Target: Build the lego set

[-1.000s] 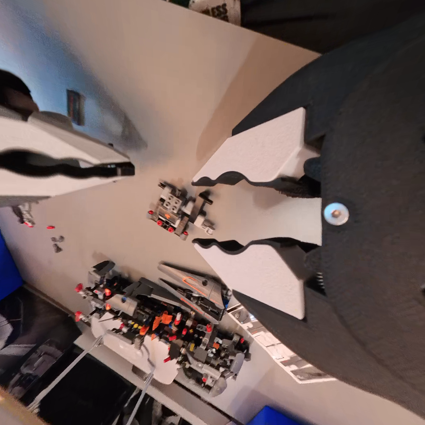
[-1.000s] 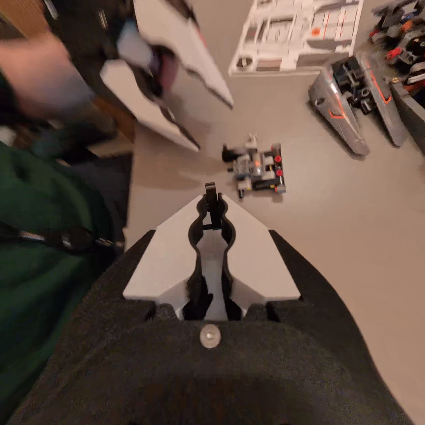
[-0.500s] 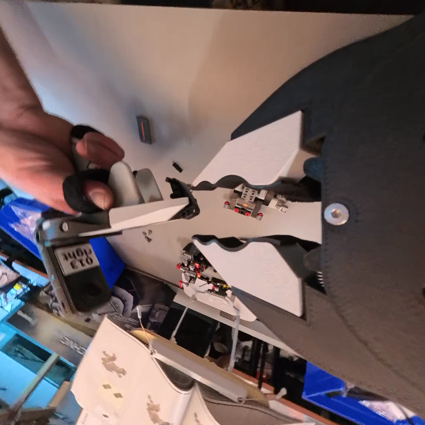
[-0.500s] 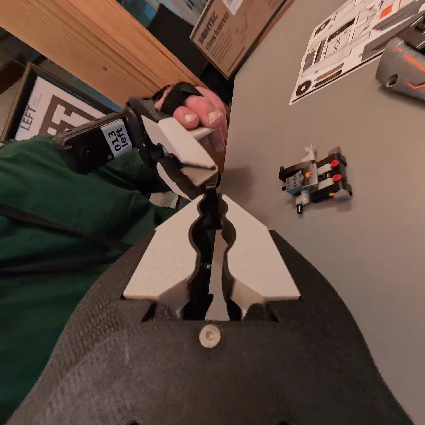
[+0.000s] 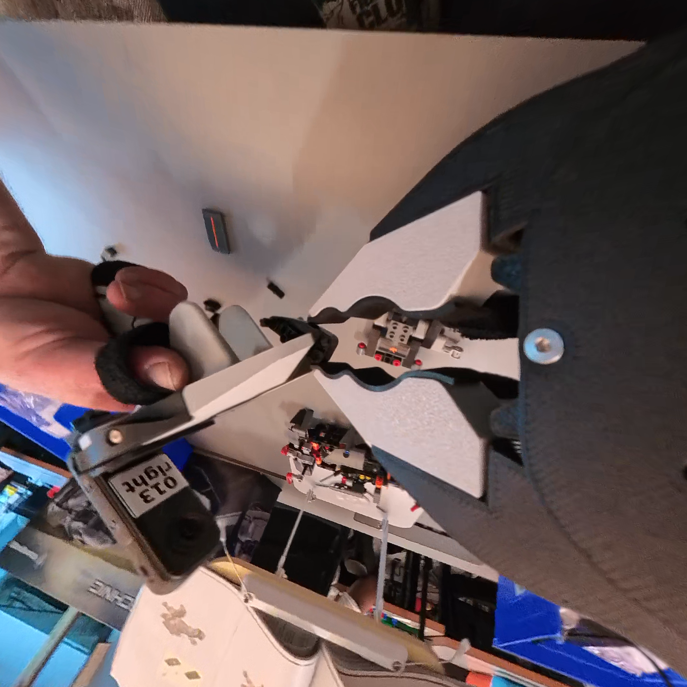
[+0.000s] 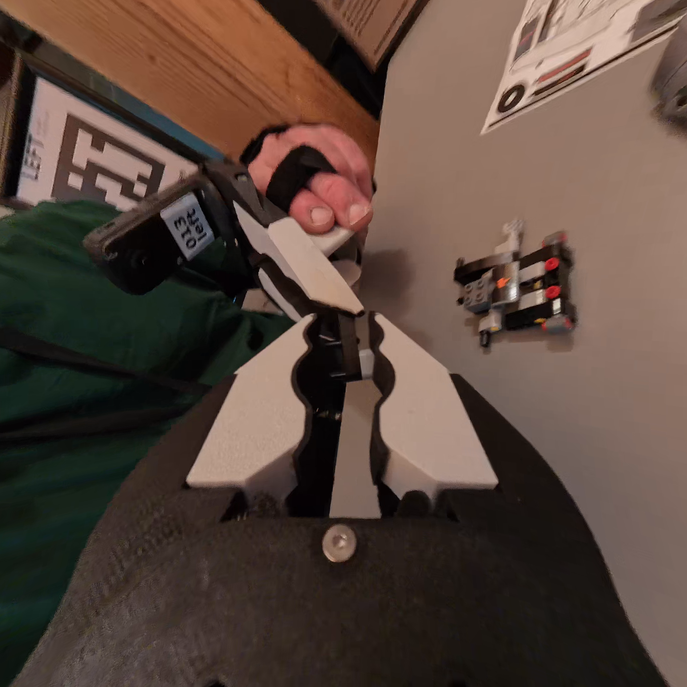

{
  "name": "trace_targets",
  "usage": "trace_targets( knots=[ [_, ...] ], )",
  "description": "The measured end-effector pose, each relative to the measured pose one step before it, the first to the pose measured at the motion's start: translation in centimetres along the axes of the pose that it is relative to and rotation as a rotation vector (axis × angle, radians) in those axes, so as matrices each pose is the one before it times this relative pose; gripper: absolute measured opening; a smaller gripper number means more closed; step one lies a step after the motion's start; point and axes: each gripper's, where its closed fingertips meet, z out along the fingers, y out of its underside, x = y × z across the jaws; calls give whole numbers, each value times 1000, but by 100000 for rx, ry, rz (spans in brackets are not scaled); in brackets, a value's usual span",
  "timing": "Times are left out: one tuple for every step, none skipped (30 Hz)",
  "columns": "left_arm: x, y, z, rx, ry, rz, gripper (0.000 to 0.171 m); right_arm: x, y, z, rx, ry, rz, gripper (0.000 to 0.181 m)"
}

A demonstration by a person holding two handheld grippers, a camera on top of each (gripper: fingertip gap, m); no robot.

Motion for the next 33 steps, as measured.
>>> trace_targets(
  knots=[
    [-317,272,19,-608,-1765,-2516,18,306,-846,-318,4895,2559,-466,28],
    [-486,241,-12,-212,-2694,-4264,18,175,-939,-488,5613,2269,-1712,29],
    [-484,269,-3,-138,-1793,-7138,18,-128,-1076,-626,6686,1512,-3847,31],
    [-409,155,-27,903,-481,-9328,18,-166,-1133,-732,7327,2302,-4865,31],
    [-436,-116,-136,2949,-38,-10200,18,-190,-777,-660,4832,2916,-5352,32],
    [-495,-214,-174,3415,310,-11689,18,-193,-334,-489,1876,3717,-6587,32],
    [-262,-345,-170,4043,2235,-11767,17,7,-134,-370,509,5847,-8302,30],
    [-77,-482,-176,4749,3433,-11609,17,128,25,-238,-395,7646,-10387,29],
    [-255,-474,-155,4538,2319,-11380,17,0,141,-102,-1230,7272,-10522,29],
    [-430,-287,-117,3194,1612,-10707,17,-99,157,13,-1911,6515,-8724,29],
    [-306,-405,-121,3761,2917,-10518,17,-56,73,49,-2095,7125,-8582,28],
    [-311,-539,-165,4589,3111,-11211,17,-129,-84,40,-1188,7738,-10222,25],
    [-354,-453,-130,4075,2675,-10748,17,-13,-104,48,-1480,8467,-10070,24],
    [-158,-235,-30,2549,2955,-8455,17,91,92,125,-3187,7836,-7956,22],
    [-51,-125,-7,2201,2063,-5525,17,117,244,204,-4053,6565,-5808,21],
    [-57,-20,22,1624,603,-3189,17,216,140,160,-2730,6296,-4651,19],
    [93,219,114,-27,907,-2150,17,113,-83,71,-473,4564,-3755,18],
    [134,237,136,-197,868,-2233,17,-57,-190,48,618,2301,-2116,19],
    [127,111,111,604,826,-2203,17,-3,-142,57,391,1935,-1011,21],
    [134,128,111,345,947,-1983,17,142,-102,31,148,2766,-1714,20],
    [62,126,100,197,510,-1807,17,18,-6,33,-624,2205,-3317,17],
    [19,76,68,572,447,-2068,17,45,1,40,-938,2503,-3825,13],
    [114,98,90,269,1212,-2248,17,71,-52,31,-588,2591,-3327,9],
    [79,154,72,-115,707,-1910,17,47,-10,65,-927,2041,-2646,8],
    [-4,47,17,565,-55,-1449,17,17,35,55,-904,1251,-2168,8],
    [-4,47,-9,392,338,-1777,17,0,-12,13,-13,69,-860,8],
    [41,47,-15,316,736,-1536,16,-39,15,6,317,-1332,1146,7],
    [-16,91,-9,-144,-158,-137,16,-69,109,25,-24,-2286,2437,7],
    [20,152,-11,-617,-560,1120,16,-19,78,-24,319,-2283,2941,6],
    [183,87,-3,-361,385,735,15,-43,91,-30,332,-2695,3120,6],
    [102,-9,-51,24,-170,600,16,-156,320,50,-1113,-3735,3435,5],
    [-30,-19,-98,-307,-1267,1997,22,-152,466,93,-1494,-4408,4484,5],
    [-94,-43,-200,-673,-1592,2392,23,-204,427,102,-492,-5817,6384,5]
  ],
)
